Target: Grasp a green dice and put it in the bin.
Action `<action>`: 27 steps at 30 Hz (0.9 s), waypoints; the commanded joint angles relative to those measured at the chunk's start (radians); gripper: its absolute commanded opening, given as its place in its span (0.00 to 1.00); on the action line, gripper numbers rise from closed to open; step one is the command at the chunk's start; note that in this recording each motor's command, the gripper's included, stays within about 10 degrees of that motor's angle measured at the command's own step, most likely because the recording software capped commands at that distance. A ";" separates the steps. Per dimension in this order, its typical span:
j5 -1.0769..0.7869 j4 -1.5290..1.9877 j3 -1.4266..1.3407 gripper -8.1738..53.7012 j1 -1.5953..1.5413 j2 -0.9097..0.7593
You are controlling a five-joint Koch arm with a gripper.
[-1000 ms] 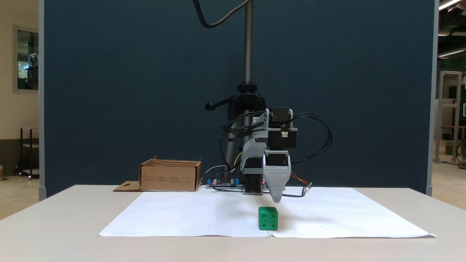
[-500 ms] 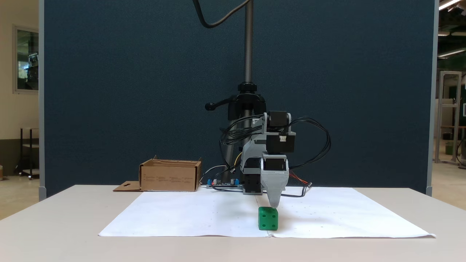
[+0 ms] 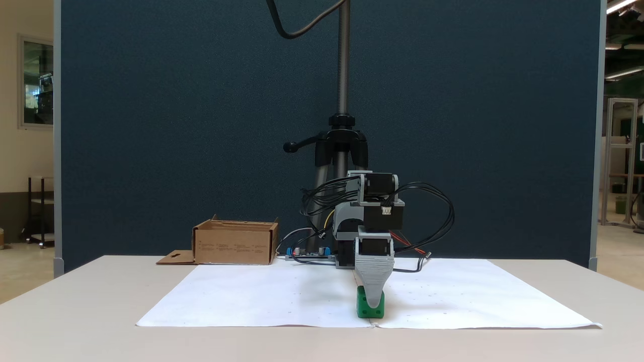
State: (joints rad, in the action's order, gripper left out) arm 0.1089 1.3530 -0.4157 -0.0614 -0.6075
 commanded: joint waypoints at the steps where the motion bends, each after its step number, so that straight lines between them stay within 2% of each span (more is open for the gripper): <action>1: -0.028 -0.038 0.029 0.82 0.005 -0.018; 27: -0.014 -0.040 0.031 0.80 0.021 0.029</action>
State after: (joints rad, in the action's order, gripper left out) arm 0.1089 1.3530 -0.4157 -0.0337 -0.5553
